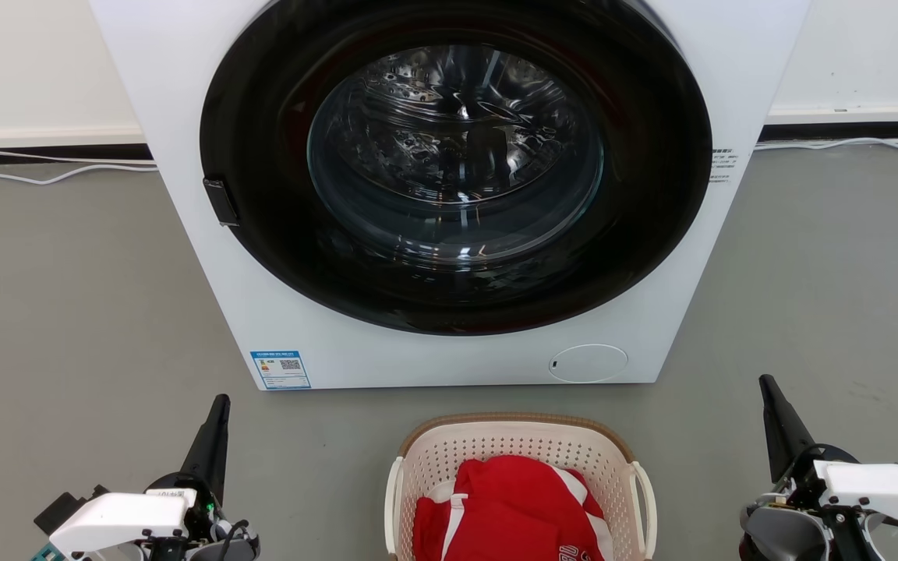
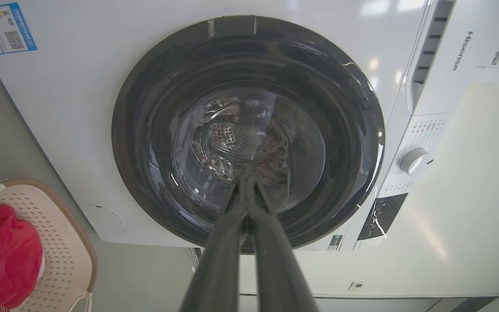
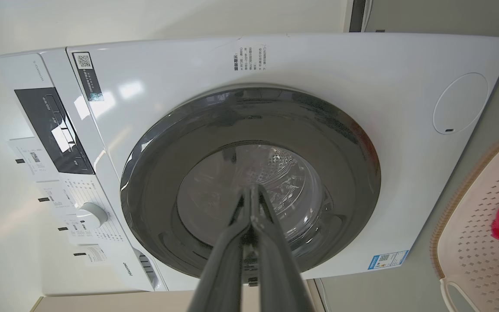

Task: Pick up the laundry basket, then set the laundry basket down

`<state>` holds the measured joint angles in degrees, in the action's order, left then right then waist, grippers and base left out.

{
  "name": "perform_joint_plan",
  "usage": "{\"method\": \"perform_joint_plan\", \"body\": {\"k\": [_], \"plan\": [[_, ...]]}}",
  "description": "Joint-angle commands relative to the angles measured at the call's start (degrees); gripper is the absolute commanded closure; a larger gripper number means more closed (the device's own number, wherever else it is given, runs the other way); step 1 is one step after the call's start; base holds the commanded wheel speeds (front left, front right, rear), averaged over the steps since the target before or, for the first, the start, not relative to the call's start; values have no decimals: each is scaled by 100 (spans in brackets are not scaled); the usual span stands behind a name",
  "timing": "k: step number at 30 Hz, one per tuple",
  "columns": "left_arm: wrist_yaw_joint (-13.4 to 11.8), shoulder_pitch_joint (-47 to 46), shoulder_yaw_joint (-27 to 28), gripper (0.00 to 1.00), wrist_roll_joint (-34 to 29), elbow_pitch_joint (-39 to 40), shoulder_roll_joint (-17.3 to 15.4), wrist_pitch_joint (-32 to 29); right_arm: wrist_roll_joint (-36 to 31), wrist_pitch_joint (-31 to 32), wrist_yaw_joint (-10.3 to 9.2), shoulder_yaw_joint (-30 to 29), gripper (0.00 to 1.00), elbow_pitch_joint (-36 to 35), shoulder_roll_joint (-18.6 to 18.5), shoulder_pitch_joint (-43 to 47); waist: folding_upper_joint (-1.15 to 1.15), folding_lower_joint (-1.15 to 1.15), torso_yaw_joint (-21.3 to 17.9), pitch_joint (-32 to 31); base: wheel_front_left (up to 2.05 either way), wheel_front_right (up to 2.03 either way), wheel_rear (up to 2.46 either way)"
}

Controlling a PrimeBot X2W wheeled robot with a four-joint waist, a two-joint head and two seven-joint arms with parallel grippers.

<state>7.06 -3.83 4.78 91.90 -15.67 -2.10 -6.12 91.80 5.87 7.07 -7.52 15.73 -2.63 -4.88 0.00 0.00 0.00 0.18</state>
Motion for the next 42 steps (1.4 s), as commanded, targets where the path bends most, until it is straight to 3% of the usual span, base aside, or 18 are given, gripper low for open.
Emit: {"method": "perform_joint_plan", "body": {"k": [1,30,31,32,33,34,42], "plan": [[43,-236,171,100,29,165,-77,-34,39,59,42,103,100,-170,-25,-131,0,0,0,0,0,0,0],[43,-236,171,100,29,165,-77,-34,39,59,42,103,100,-170,-25,-131,0,0,0,0,0,0,0],[0,0,1,0,0,1,0,0,0,0,0,1,0,-1,0,0,0,0,0,0,0,0,0],[-1,4,-1,100,-1,-35,6,7,-1,0,-1,8,100,24,1,7,0,0,0,0,0,0,0],[-1,29,-3,100,-1,-104,18,13,-1,0,-1,15,100,84,8,26,0,0,0,0,0,0,0],[-1,40,-6,0,-1,-117,25,22,-1,-3,-2,24,0,99,11,32,0,0,0,3,0,0,0],[2,29,-63,0,-14,-25,19,142,-15,-83,1,114,0,-14,9,24,0,11,-1,-4,0,0,0]]}}
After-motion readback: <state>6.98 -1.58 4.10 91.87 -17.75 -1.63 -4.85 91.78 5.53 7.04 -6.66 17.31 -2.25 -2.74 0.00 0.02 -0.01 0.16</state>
